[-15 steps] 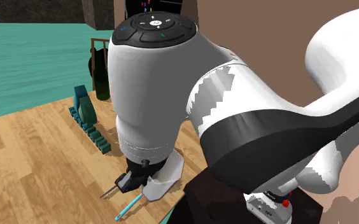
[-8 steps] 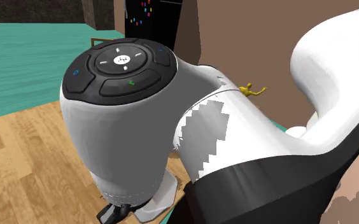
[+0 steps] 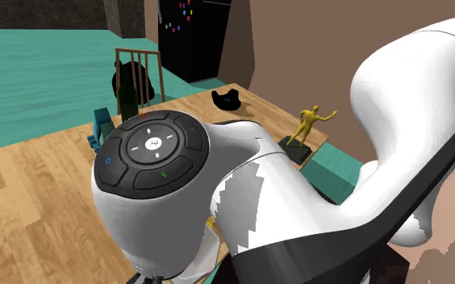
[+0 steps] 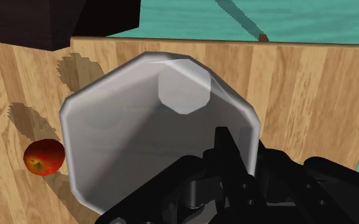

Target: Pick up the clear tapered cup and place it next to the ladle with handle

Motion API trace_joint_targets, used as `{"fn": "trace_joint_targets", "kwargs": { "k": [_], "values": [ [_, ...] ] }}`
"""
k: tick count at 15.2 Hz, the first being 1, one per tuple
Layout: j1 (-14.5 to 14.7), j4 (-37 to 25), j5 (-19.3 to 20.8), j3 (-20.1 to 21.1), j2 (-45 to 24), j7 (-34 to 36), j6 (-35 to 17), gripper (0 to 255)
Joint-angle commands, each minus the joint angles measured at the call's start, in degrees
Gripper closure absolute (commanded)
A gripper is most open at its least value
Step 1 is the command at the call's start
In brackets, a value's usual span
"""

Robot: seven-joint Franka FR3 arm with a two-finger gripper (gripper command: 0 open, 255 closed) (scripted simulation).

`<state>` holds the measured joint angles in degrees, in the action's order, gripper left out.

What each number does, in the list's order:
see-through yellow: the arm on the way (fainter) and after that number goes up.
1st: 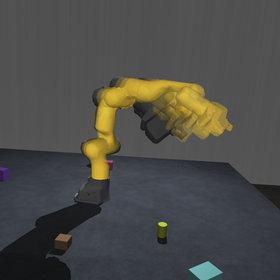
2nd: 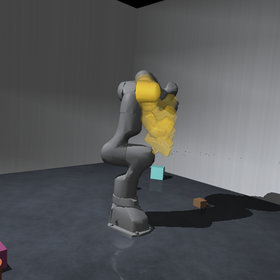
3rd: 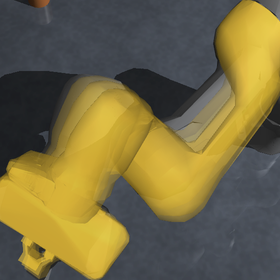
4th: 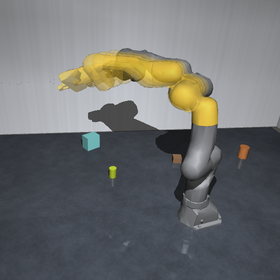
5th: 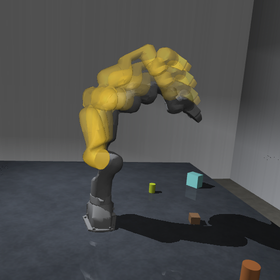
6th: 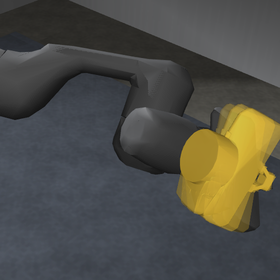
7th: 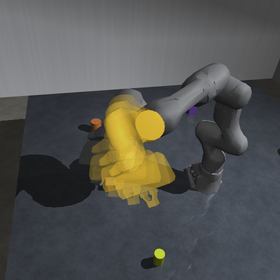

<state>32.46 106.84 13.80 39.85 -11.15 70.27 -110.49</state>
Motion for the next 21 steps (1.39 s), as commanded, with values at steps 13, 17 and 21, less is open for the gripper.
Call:
{"fn": "trace_joint_targets", "kwargs": {
  "k": [13, 17, 21],
  "values": [
    [1.01, 5.5, 4.35, -1.36, -4.84, 3.51, -8.93, 255],
    [1.51, 6.58, 5.97, -2.0, -6.66, 4.75, -11.3, 255],
    [2.11, 7.43, 7.72, -2.78, -8.61, 6.06, -13.58, 255]
  ]
}}
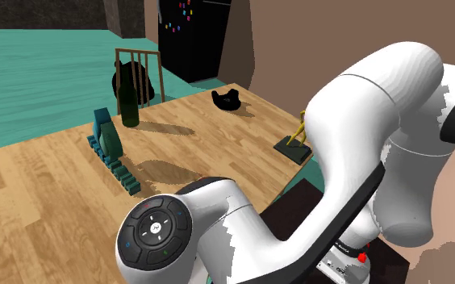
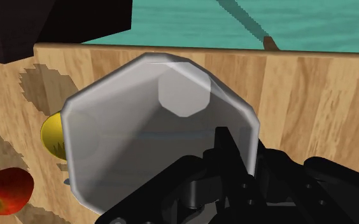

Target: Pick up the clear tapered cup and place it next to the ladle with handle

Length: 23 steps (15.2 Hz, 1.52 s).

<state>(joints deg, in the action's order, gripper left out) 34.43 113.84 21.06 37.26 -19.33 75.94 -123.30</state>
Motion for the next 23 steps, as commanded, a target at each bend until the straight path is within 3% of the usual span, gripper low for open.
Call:
{"fn": "trace_joint_targets", "kwargs": {
  "k": [1, 11, 18, 19, 23],
  "values": [
    [0.3, 0.61, 0.92, -0.41, -0.94, 0.73, -1.33, 255],
    [2.19, 1.68, 5.54, -2.95, -6.23, 4.09, -6.48, 255],
    [2.2, 1.68, 5.53, -2.96, -6.23, 4.09, -6.48, 255],
    [2.2, 1.67, 5.54, -2.96, -6.24, 4.09, -6.48, 0],
    [2.2, 1.66, 5.54, -2.96, -6.24, 4.08, -6.48, 0]
  ]
}}
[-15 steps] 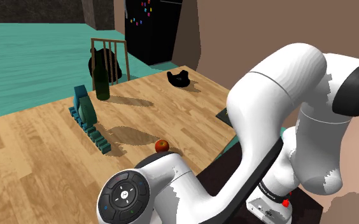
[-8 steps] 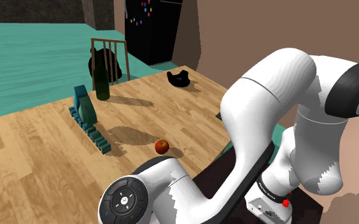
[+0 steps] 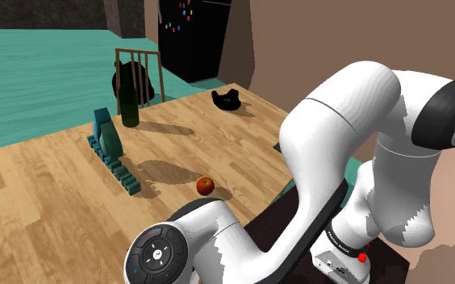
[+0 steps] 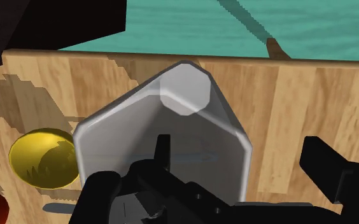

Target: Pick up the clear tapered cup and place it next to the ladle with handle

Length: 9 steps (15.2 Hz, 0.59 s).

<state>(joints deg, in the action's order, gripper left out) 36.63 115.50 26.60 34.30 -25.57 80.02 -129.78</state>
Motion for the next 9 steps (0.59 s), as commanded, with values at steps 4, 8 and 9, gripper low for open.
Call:
{"fn": "trace_joint_targets", "kwargs": {
  "k": [4, 8, 9],
  "values": [
    [-1.0, -1.34, -3.33, 2.05, 3.6, -2.07, 4.21, 0],
    [-1.2, -1.82, -4.16, 2.49, 4.47, -2.6, 5.36, 0],
    [-1.2, -1.82, -4.16, 2.49, 4.47, -2.6, 5.36, 0]
  ]
}}
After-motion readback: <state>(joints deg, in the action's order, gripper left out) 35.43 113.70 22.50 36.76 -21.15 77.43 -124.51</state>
